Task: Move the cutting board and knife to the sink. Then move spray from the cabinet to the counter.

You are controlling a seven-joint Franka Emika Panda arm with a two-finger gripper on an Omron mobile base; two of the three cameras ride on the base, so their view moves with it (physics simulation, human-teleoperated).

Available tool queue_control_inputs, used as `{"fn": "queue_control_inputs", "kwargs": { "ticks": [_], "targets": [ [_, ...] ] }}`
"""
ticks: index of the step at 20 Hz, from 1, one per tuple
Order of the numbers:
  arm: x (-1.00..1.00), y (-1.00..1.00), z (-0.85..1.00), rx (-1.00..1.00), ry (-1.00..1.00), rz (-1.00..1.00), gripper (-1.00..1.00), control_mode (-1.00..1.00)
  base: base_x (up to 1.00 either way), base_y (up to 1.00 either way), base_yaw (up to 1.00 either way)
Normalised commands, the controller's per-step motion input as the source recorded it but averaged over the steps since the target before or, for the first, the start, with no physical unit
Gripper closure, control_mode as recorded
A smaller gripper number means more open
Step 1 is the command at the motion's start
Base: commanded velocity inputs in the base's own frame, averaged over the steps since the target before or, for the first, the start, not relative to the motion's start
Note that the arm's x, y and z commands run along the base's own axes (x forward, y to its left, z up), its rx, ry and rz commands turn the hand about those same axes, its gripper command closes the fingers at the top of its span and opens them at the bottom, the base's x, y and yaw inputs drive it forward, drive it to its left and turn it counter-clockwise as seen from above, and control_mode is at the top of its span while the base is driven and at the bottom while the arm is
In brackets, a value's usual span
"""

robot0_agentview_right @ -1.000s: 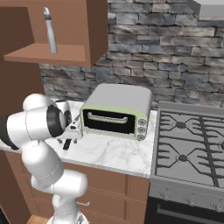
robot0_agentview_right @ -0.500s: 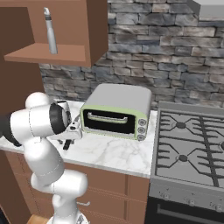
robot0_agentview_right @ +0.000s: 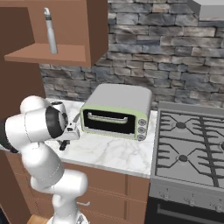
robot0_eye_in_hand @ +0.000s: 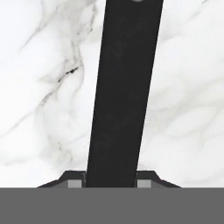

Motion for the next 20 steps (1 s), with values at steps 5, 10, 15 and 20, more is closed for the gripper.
{"fn": "queue_control_inputs", "kwargs": {
  "ticks": [5, 10, 15, 20],
  "targets": [
    [-0.73, -0.02, 0.48, 0.01, -0.12, 0.0, 1.0, -1.0, 0.0, 0.0, 0.0],
    [-0.57, 0.0, 0.96, 0.03, -0.04, 0.0, 1.0, -1.0, 0.0, 0.0, 0.0],
    [-0.46, 0.0, 1.0, 0.07, 0.0, 0.0, 1.0, -1.0, 0.0, 0.0, 0.0],
    [-0.5, -0.01, 0.95, 0.05, 0.0, -0.02, 1.0, -1.0, 0.0, 0.0, 0.0]
  ]
}}
